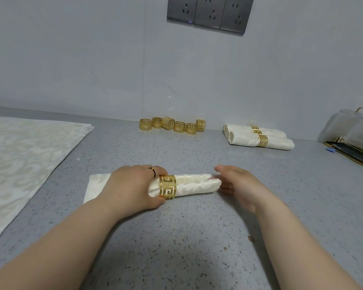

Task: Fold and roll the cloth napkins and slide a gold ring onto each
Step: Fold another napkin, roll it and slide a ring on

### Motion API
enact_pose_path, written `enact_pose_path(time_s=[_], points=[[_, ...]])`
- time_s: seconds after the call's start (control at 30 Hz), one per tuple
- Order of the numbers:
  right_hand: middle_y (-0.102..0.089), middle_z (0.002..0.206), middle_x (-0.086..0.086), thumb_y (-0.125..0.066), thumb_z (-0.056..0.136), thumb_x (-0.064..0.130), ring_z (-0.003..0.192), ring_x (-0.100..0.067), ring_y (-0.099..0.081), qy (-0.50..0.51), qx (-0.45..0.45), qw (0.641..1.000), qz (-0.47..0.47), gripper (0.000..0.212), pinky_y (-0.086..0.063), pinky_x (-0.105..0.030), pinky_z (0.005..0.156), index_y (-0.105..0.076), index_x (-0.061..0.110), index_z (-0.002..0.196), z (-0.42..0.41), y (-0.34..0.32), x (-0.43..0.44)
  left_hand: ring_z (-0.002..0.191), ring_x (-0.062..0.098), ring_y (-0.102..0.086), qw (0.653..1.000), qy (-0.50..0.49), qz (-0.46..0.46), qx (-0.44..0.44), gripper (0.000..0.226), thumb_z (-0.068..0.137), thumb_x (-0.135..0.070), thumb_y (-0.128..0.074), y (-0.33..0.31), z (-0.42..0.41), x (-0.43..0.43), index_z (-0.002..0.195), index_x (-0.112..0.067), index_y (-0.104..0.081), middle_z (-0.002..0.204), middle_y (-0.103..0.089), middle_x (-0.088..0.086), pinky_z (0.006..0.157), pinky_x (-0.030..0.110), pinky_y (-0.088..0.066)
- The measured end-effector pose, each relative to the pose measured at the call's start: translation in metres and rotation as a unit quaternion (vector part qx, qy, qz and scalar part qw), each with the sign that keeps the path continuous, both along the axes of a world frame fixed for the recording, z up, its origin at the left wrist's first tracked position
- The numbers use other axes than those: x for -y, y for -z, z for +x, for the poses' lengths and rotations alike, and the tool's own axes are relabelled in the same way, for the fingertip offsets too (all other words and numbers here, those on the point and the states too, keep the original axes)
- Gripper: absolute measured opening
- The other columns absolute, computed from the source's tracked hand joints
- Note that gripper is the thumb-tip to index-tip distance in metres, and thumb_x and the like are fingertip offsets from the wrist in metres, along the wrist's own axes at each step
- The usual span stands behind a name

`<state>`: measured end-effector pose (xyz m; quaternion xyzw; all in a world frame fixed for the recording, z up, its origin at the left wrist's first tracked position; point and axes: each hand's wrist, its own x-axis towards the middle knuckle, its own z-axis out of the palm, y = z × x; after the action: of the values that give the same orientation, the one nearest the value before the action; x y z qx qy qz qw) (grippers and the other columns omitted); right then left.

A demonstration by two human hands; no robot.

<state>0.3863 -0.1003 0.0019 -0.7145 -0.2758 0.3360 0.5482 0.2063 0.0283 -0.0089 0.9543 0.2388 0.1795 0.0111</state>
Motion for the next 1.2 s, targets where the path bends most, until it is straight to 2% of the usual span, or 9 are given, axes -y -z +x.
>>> enact_pose_path(time_s=[0.2,0.33,0.43,0.57,0.83,0.97,1.07,1.13,1.2], points=[[-0.047,0.088,0.005,-0.062,0.085,0.022,0.071,-0.004,-0.044,-0.008,0.172,0.982,-0.075,0.029,-0.033,-0.016,0.057,-0.049,0.017,0.11,-0.007,0.004,0.0,0.109,0.005,-0.051,0.999,0.025,0.021,-0.008,0.056,0.079,-0.055,-0.056,0.0,0.003,0.005,0.131,-0.042,-0.038,0.123,-0.055,-0.017,0.077,0.017,-0.031],[-0.047,0.101,0.003,-0.064,0.083,0.016,0.086,-0.011,-0.049,-0.078,0.235,0.957,-0.148,0.05,-0.039,-0.018,0.065,-0.041,0.016,0.127,-0.008,0.006,0.002,0.115,0.004,-0.048,0.999,0.03,-0.021,-0.03,0.074,0.071,-0.069,-0.055,0.0,0.003,0.005,0.136,-0.042,-0.032,0.129,-0.051,-0.019,0.082,0.017,-0.031],[-0.047,0.114,-0.003,-0.064,0.081,0.013,0.101,-0.018,-0.049,-0.07,0.261,0.95,-0.158,0.052,-0.042,-0.024,0.082,-0.043,0.019,0.129,-0.009,0.008,0.0,0.118,0.005,-0.047,0.996,0.032,-0.075,-0.034,0.113,0.039,-0.097,-0.021,0.001,-0.001,0.002,0.138,-0.043,-0.03,0.133,-0.05,-0.017,0.085,0.017,-0.034],[-0.052,0.091,-0.001,-0.059,0.083,0.001,0.074,-0.011,-0.052,-0.01,0.172,0.982,-0.073,0.041,-0.042,-0.01,0.057,-0.053,0.011,0.123,-0.012,0.008,-0.003,0.118,0.007,-0.048,0.993,0.025,-0.111,-0.026,0.137,0.021,-0.097,0.014,0.006,-0.003,-0.002,0.138,-0.041,-0.031,0.132,-0.051,-0.015,0.089,0.02,-0.037],[-0.059,0.083,-0.005,-0.052,0.087,-0.002,0.072,-0.016,-0.053,-0.021,-0.097,0.994,0.039,0.019,-0.045,-0.021,0.065,-0.06,0.014,0.085,-0.01,-0.005,0.001,0.105,0.005,-0.052,0.994,0.014,-0.095,-0.042,0.066,0.071,-0.072,-0.049,0.0,0.002,0.001,0.13,-0.043,-0.042,0.122,-0.056,-0.017,0.073,0.017,-0.035],[-0.058,0.084,-0.008,-0.049,0.089,-0.003,0.073,-0.017,-0.053,0.002,-0.127,0.991,0.034,0.014,-0.044,-0.023,0.069,-0.06,0.004,0.093,-0.01,-0.008,0.001,0.091,0.003,-0.049,0.991,0.037,-0.115,-0.061,0.056,0.072,-0.056,-0.065,-0.004,0.002,0.003,0.124,-0.045,-0.046,0.114,-0.059,-0.016,0.074,0.016,-0.04],[-0.055,0.098,-0.005,-0.053,0.091,0.014,0.082,-0.016,-0.053,0.026,0.09,0.992,-0.086,0.028,-0.044,-0.024,0.072,-0.052,0.01,0.119,-0.009,-0.003,0.001,0.106,0.004,-0.051,0.983,0.038,-0.164,-0.071,0.089,0.049,-0.074,-0.061,-0.004,-0.002,0.001,0.13,-0.045,-0.041,0.123,-0.054,-0.019,0.085,0.018,-0.04],[-0.053,0.1,0.003,-0.054,0.089,0.032,0.103,-0.02,-0.053,0.06,0.265,0.951,-0.151,0.035,-0.041,-0.032,0.093,-0.048,0.019,0.121,-0.008,-0.001,0.001,0.105,0.001,-0.049,0.98,0.031,-0.188,-0.059,0.106,0.034,-0.08,-0.048,-0.005,-0.006,0.0,0.133,-0.045,-0.035,0.126,-0.05,-0.021,0.082,0.016,-0.036],[-0.052,0.101,0.009,-0.054,0.088,0.038,0.116,-0.018,-0.047,0.09,0.352,0.926,-0.105,0.038,-0.032,-0.037,0.106,-0.047,0.024,0.122,-0.014,-0.004,0.003,0.095,0.0,-0.048,0.979,0.025,-0.195,-0.047,0.098,0.042,-0.076,-0.06,-0.006,-0.008,0.0,0.131,-0.045,-0.034,0.118,-0.052,-0.021,0.073,0.013,-0.036]])
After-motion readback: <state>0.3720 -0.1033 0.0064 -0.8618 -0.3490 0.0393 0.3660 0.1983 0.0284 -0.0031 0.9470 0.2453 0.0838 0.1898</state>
